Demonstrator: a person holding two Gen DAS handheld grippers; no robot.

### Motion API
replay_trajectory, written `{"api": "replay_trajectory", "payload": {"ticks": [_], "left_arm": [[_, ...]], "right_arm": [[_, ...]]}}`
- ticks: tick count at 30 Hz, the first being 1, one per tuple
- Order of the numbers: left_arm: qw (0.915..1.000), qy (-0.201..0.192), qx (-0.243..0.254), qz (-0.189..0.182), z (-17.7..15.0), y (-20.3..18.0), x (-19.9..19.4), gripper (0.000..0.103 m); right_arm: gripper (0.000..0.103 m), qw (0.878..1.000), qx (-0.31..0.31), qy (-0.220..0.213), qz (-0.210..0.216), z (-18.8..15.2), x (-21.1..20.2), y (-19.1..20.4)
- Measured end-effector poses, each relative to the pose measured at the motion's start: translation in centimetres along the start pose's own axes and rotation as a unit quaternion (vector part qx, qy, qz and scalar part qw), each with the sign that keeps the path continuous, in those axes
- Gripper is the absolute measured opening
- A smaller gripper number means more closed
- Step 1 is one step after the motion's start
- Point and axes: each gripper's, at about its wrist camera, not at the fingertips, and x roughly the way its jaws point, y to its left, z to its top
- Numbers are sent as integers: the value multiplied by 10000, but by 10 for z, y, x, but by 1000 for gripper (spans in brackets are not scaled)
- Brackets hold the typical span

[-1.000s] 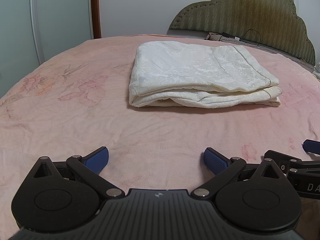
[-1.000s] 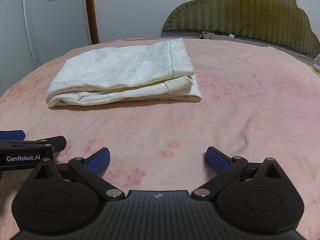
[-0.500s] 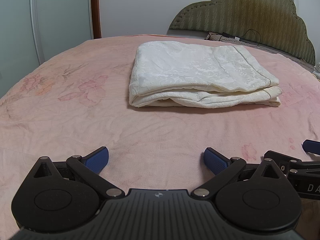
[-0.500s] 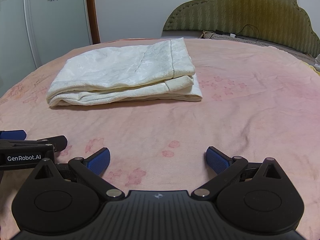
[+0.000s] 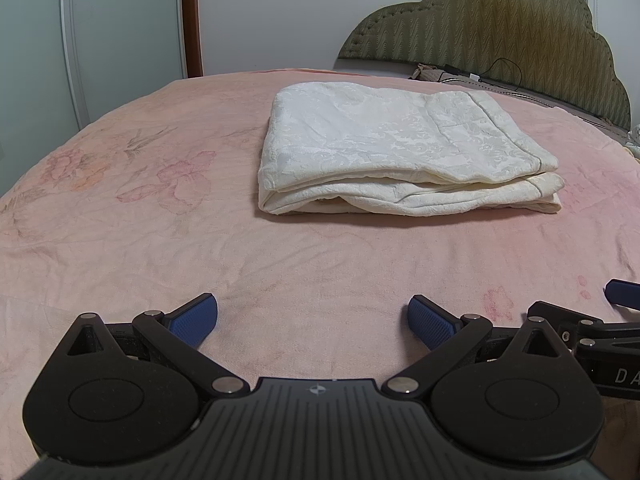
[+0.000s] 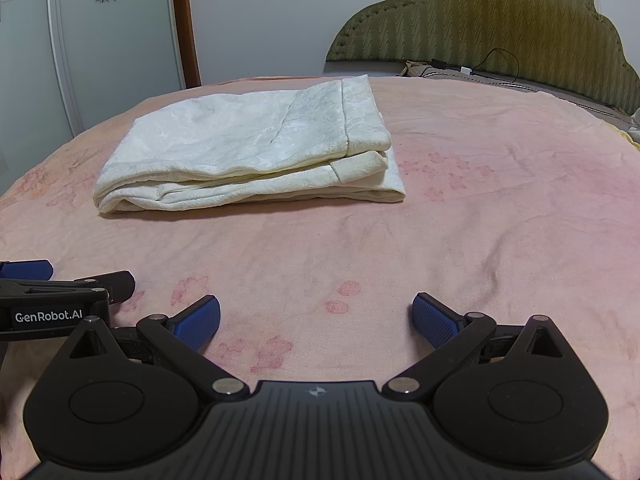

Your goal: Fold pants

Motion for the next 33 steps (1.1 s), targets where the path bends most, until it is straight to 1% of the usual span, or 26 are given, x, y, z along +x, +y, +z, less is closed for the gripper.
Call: {"api": "replay_trajectory", "payload": {"ticks": [18,21,24,26,27,29,32,33], "left_arm": [[10000,-9,-63,-65,0,3,-1,103],[9999,-47,-82,-71,-1,5,-6,103],[9995,-213,-119,217,-3,7,-15,103],[9988,-278,-82,397,-3,7,-17,103],[9986,-266,-79,443,-3,8,-16,103],[9990,-136,-104,416,-2,9,-11,103],[9991,-88,-143,393,-2,11,-9,103],[9991,-82,-148,394,-3,12,-9,103]], "right_arm": [[103,10000,4,-8,-6,0,0,0],[103,9998,-30,-199,-20,1,-7,1],[103,9984,-247,-503,-36,5,-20,7],[103,9976,-414,-549,-18,8,-21,12],[103,9976,-474,-511,-15,9,-18,14],[103,9981,-504,-364,-37,9,-10,17],[103,9986,-512,127,-78,7,7,19],[103,9988,-474,139,-37,8,9,17]]}}
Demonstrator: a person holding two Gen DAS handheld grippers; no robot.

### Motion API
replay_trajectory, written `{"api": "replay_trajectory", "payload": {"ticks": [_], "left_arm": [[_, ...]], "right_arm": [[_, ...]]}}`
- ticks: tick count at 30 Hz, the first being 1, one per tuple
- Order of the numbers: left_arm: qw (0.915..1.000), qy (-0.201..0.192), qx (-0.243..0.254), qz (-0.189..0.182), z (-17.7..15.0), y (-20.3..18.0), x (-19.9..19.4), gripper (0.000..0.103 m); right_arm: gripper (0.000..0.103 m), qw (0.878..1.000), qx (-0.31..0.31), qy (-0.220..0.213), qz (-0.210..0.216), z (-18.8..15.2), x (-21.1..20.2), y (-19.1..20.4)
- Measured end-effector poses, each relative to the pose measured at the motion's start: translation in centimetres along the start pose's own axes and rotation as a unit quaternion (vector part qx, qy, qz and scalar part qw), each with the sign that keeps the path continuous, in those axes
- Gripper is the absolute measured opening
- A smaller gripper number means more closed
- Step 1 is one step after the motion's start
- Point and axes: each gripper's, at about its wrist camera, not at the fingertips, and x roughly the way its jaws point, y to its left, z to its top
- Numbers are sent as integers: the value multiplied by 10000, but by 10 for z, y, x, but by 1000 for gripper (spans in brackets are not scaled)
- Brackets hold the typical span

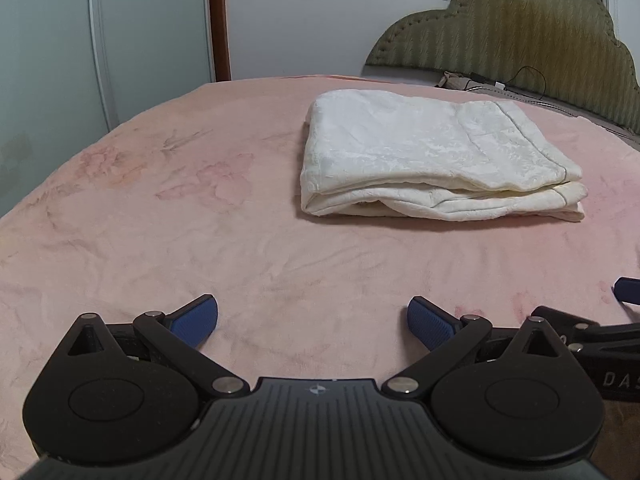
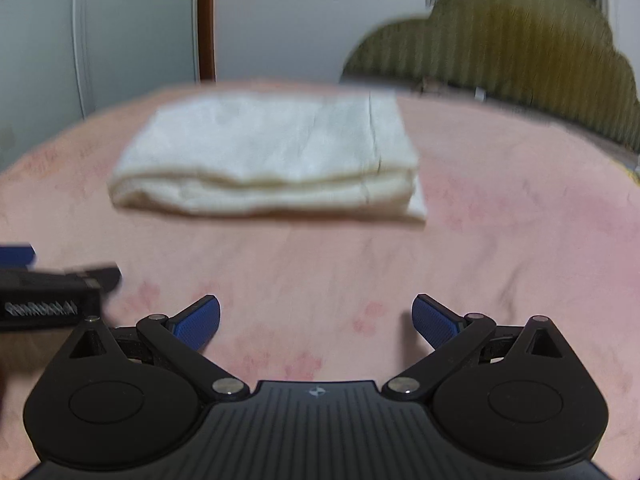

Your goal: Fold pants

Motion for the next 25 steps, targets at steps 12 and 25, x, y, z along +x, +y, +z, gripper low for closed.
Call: {"api": "replay_trajectory", "payload": {"ticks": [12,25], "left_arm": [[10000,51,-72,-34,-2,1,1,103],[9998,46,-145,-107,-2,4,1,103]], "right_arm": [[103,9998,143,-40,99,-6,-1,-6],[103,9999,134,-43,78,-5,0,-3]]}}
